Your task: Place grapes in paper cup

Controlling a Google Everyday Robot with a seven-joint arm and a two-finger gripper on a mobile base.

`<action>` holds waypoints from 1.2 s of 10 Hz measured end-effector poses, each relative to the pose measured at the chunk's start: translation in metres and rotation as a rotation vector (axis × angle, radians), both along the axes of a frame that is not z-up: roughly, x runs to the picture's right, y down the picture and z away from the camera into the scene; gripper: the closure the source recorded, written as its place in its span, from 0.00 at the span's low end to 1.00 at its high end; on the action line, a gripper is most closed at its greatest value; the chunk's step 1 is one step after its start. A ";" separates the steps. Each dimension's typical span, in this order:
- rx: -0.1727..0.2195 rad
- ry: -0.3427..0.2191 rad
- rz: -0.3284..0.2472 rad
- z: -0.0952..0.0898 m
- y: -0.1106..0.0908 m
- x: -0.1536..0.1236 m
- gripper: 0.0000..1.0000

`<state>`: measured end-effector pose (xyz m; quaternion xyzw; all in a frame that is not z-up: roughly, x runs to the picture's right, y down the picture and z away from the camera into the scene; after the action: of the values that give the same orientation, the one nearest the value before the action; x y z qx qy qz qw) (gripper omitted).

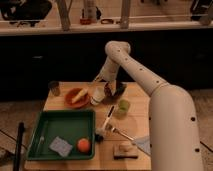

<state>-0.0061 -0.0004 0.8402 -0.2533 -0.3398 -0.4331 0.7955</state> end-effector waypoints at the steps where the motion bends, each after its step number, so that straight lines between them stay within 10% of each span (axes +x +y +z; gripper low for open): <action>1: -0.001 0.000 -0.007 0.000 0.000 -0.002 0.20; 12: 0.023 0.004 -0.017 -0.007 0.003 -0.002 0.20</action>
<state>-0.0086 0.0029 0.8332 -0.2480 -0.3311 -0.4430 0.7954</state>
